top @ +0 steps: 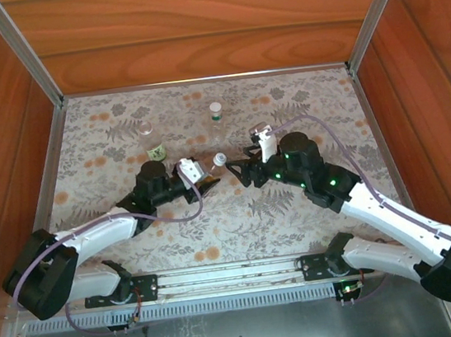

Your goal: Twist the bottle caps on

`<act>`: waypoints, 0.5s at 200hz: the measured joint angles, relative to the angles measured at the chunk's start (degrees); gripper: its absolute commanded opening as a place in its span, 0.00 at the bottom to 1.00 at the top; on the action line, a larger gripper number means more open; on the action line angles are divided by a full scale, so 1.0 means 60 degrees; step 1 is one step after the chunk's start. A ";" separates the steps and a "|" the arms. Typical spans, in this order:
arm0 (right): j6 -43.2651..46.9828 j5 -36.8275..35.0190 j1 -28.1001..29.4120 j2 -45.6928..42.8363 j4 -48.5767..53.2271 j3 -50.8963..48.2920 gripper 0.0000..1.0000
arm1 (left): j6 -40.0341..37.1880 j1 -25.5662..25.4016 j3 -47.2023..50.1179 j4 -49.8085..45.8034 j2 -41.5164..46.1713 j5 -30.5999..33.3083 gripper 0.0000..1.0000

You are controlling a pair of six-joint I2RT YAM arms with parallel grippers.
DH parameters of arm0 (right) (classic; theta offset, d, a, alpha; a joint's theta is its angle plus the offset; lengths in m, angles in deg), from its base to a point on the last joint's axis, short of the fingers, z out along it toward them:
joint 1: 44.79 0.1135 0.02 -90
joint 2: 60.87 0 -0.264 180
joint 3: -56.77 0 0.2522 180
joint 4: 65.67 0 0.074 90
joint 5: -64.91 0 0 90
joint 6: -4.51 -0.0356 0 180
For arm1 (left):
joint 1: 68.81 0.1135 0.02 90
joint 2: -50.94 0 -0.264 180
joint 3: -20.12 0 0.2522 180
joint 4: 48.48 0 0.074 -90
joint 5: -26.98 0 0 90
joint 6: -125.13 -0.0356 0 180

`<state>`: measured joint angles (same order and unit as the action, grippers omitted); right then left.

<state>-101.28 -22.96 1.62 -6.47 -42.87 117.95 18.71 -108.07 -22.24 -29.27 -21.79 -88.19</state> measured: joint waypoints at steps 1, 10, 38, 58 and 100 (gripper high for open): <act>0.0004 -0.0004 0.0000 -0.0004 -0.0029 -0.0011 0.76 | 0.0015 0.0004 -0.0007 0.0000 0.0004 -0.0015 0.61; 0.0033 -0.0022 0.0000 0.0000 -0.0368 -0.0131 0.76 | 0.0291 0.0018 -0.0091 0.0007 0.0033 -0.0120 0.61; 0.0040 0.0182 -0.0004 0.0408 -0.1133 -0.0302 0.73 | 0.0790 0.0018 -0.0168 0.0007 0.0051 -0.0328 0.61; 0.0004 0.0499 0.0000 0.0820 -0.1523 -0.0306 0.66 | 0.0943 0.0018 -0.0171 0.0000 0.0051 -0.0375 0.61; -0.0113 0.1118 0.0000 0.1541 -0.2135 -0.0302 0.47 | 0.1005 0.0018 -0.0215 0.0000 -0.0011 -0.0528 0.61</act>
<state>-101.96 -16.25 1.62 2.77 -55.68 116.14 24.74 -107.96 -23.53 -29.27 -21.86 -91.36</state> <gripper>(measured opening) 0.518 0.610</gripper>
